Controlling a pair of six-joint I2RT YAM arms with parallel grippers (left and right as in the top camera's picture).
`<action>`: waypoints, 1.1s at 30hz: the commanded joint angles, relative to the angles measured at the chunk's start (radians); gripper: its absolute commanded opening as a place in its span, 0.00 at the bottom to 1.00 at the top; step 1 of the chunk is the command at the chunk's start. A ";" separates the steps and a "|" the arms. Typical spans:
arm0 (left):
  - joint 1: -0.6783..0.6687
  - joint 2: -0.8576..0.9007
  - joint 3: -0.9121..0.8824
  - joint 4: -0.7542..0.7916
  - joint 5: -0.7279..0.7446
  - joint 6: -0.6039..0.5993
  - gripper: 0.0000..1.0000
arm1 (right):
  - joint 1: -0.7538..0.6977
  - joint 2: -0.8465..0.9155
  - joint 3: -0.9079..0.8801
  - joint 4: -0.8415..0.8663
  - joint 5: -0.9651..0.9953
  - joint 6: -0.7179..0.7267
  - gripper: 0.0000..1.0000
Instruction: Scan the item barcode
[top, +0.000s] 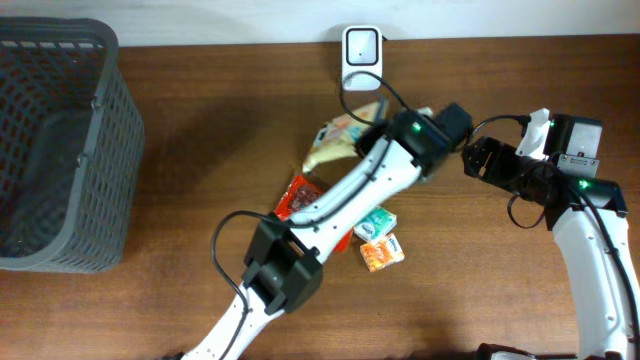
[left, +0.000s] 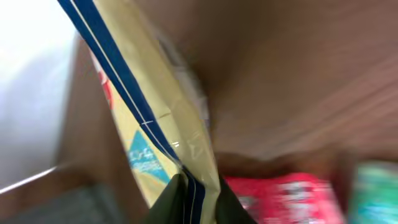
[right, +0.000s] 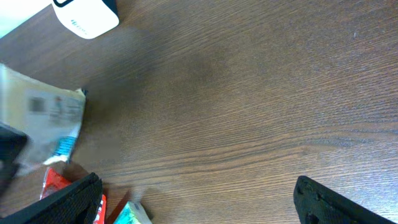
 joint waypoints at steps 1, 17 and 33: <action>-0.009 -0.013 0.034 0.014 0.218 -0.024 0.18 | -0.002 -0.010 0.011 0.003 0.009 0.007 0.98; 0.319 -0.030 0.681 -0.267 0.657 -0.066 0.66 | -0.002 -0.010 0.011 0.003 0.009 0.007 0.98; 0.608 -0.026 0.666 -0.267 0.656 -0.066 0.99 | 0.129 0.016 0.011 0.221 -0.321 0.080 0.98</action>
